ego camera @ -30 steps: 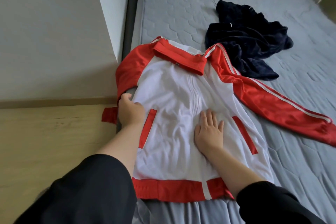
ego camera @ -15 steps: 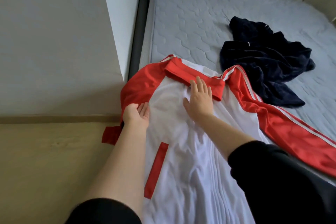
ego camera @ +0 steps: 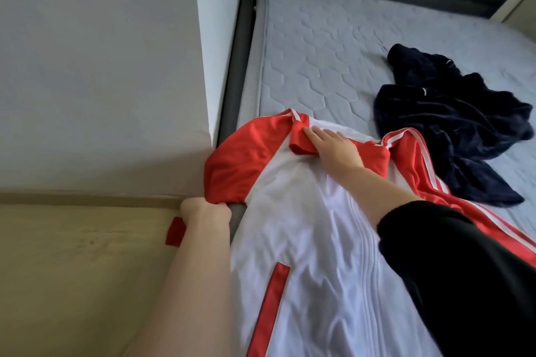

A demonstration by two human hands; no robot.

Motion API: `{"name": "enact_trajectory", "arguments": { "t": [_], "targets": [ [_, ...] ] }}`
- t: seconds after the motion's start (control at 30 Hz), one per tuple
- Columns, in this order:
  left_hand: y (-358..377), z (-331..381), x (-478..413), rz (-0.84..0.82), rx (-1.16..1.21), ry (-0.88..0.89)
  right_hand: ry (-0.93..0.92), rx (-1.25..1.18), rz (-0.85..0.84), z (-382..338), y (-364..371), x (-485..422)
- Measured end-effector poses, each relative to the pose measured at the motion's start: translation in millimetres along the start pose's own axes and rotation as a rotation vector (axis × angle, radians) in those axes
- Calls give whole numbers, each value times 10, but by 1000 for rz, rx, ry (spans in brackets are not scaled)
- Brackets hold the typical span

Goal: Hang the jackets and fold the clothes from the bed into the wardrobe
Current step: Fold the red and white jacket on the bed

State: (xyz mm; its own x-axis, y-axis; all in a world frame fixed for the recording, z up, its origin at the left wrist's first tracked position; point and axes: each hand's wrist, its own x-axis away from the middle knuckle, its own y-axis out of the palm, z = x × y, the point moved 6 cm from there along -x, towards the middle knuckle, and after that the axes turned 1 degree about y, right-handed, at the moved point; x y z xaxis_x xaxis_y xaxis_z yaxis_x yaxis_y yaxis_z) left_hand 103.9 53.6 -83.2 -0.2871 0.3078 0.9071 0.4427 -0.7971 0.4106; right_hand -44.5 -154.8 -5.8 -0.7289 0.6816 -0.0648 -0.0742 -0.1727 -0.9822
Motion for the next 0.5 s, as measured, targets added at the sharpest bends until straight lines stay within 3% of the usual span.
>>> {"name": "enact_trajectory", "arguments": {
  "t": [0.1, 0.2, 0.27, 0.33, 0.43, 0.5],
  "targets": [
    [-194, 116, 51, 121, -76, 149, -308, 64, 102, 66, -137, 181],
    [-151, 199, 44, 66, 125, 33, -467, 160, 97, 123, -101, 281],
    [-121, 325, -17, 23, 258, 11, -368, 180, -73, 139, 48, 268],
    [-84, 414, -79, -95, 220, -8, -173, 92, -195, 75, 218, 289],
    [102, 518, -62, -276, 112, 0, 88, -194, -224, -136, 452, 415],
    [226, 534, 3, -355, -16, -1, 140, -240, -202, -174, 522, 460]
  ]
}}
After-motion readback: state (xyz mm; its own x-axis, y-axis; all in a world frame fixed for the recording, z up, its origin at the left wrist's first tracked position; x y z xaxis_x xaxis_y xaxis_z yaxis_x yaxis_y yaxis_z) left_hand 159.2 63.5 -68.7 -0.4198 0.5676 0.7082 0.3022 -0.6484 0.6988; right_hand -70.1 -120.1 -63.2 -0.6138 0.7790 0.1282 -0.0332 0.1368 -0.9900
